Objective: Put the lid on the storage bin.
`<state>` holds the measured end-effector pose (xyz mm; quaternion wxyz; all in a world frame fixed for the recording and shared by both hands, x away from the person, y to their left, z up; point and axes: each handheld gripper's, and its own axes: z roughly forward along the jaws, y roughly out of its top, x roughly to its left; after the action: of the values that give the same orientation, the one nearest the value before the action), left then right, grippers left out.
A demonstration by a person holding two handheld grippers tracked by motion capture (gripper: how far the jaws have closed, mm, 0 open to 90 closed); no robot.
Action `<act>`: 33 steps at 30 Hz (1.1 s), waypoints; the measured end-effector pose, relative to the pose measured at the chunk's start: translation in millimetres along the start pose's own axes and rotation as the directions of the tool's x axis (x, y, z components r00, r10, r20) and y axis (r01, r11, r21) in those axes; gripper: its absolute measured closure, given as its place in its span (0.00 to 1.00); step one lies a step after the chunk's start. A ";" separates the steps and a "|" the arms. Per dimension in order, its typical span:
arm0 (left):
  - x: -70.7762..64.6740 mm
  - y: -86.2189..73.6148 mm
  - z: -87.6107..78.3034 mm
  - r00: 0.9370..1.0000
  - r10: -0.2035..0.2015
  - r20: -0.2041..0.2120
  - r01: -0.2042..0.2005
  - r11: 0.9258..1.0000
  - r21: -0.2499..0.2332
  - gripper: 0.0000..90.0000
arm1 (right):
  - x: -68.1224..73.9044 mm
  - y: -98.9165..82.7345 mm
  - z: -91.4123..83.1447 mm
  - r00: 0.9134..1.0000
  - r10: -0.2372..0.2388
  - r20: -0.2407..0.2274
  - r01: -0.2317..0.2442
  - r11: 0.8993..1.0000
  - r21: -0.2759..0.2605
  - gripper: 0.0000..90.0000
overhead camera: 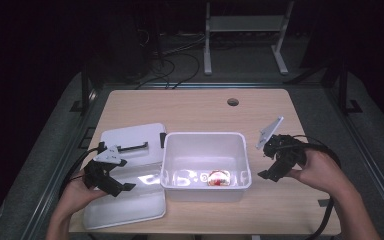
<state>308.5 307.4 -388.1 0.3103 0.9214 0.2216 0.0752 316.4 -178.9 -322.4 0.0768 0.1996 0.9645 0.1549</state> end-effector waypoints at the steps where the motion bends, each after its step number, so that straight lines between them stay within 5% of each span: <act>1: -0.1 0.0 -0.3 1.000 0.000 0.001 0.000 1.000 -0.002 0.13 | 0.4 -3.5 2.9 1.000 0.006 0.001 -0.006 1.000 -0.001 0.24; 21: -5.4 -8.2 1.0 0.999 0.031 0.021 -0.032 0.999 0.033 0.16 | 22.4 -42.7 59.2 0.994 0.107 0.001 -0.106 0.992 -0.064 0.24; 24: -7.1 -10.2 0.4 0.996 0.061 0.060 -0.063 0.997 0.040 0.28 | 25.7 -45.5 65.9 0.993 0.117 0.004 -0.117 0.991 -0.071 0.24; 33: -9.9 -9.3 4.3 0.990 0.117 0.079 -0.124 0.987 0.099 0.40 | 36.4 -55.0 80.2 0.989 0.149 0.001 -0.148 0.984 -0.095 0.24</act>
<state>297.5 307.3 -397.2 0.2647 0.9501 0.1577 0.0485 280.3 -190.5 -419.0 0.0782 0.2679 0.9382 0.2048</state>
